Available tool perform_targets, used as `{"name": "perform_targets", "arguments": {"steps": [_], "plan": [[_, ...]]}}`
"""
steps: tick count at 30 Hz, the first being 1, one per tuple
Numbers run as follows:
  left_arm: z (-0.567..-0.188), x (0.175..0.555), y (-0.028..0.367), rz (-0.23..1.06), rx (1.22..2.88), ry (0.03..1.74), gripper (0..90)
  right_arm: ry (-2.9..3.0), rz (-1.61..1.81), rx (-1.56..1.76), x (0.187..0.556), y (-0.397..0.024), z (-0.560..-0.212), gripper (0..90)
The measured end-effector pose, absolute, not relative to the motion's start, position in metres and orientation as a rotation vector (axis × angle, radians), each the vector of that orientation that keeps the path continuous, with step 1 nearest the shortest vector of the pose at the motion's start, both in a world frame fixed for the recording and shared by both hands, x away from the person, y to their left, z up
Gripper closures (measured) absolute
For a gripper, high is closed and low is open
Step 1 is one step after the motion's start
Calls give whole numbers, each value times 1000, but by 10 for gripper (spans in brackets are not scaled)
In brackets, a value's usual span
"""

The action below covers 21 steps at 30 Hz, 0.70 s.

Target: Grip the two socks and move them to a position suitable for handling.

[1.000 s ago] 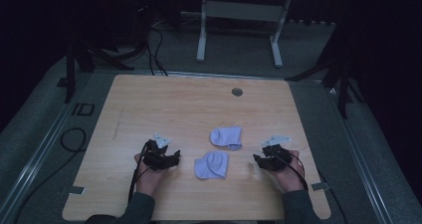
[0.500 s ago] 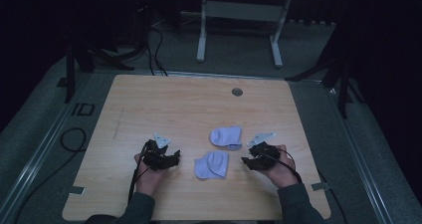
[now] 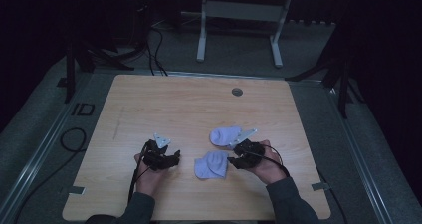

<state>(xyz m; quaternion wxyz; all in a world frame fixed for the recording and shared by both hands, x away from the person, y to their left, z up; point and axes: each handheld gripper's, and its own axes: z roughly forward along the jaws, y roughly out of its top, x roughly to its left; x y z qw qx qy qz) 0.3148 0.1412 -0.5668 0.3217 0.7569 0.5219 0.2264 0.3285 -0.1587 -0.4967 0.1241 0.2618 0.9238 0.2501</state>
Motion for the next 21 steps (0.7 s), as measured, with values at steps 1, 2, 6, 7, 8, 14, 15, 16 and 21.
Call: {"name": "perform_targets", "arguments": {"steps": [1, 2, 6, 7, 8, 14, 15, 16, 21], "plan": [[-567, 315, 141, 594, 1987, 1371, 299, 2698, 734, 758, 329, -156, -496, 585], [-567, 315, 141, 595, 1987, 1371, 299, 2703, 734, 749, 329, -153, -495, 596], [-567, 315, 141, 595, 1985, 1372, 298, 2725, 746, 724, 334, -141, -495, 653], [-567, 315, 141, 596, 1982, 1372, 298, 2732, 749, 716, 335, -137, -496, 666], [-567, 315, 141, 596, 1979, 1374, 298, 2735, 749, 710, 335, -134, -496, 677], [-567, 315, 141, 596, 1985, 1370, 298, 2769, 736, 634, 337, -106, -497, 759], [-567, 315, 141, 596, 1985, 1370, 298, 2773, 735, 620, 338, -101, -498, 774], [-567, 315, 141, 596, 1985, 1371, 298, 2780, 732, 615, 338, -98, -499, 790], [-567, 315, 141, 596, 1984, 1371, 298, 2818, 693, 595, 343, -83, -508, 820]]}}
